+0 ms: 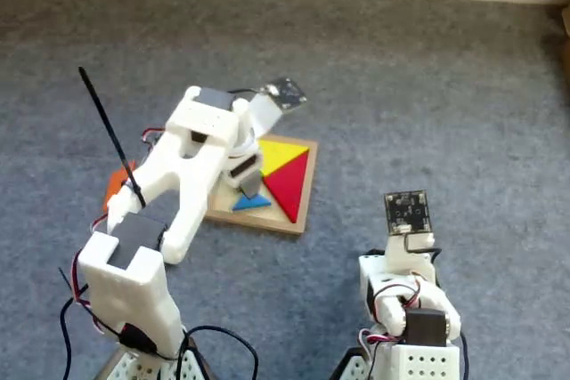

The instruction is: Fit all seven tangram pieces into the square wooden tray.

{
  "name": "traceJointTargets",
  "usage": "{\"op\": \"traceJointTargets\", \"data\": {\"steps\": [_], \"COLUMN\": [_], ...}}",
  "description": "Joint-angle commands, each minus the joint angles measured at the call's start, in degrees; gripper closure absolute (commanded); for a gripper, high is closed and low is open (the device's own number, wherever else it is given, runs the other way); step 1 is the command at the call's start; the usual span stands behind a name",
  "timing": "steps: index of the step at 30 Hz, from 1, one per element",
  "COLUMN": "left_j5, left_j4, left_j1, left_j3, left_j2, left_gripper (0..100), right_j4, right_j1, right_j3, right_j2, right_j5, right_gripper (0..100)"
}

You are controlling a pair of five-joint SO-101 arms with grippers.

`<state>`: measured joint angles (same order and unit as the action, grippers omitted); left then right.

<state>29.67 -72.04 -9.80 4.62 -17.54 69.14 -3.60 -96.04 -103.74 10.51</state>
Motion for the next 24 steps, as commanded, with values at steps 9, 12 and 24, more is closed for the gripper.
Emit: {"op": "traceJointTargets", "data": {"steps": [9, 12, 24], "left_j5": [-0.7, -0.7, -1.1], "left_j4": [1.3, 3.9, 5.0], "left_j1": [1.6, 2.1, 2.1], "left_j3": [-2.9, -2.9, -7.8], "left_j2": [-5.8, -6.9, -7.3], "left_gripper": [76, 76, 76], "right_j4": [0.5, 0.5, 0.5], "right_j1": [0.7, 0.7, 0.7], "right_j3": [-8.2, -8.2, -8.2], "right_j2": [0.7, 0.7, 0.7], "right_j5": [0.0, 0.0, 0.0], "right_gripper": [98.2, 98.2, 98.2]}}
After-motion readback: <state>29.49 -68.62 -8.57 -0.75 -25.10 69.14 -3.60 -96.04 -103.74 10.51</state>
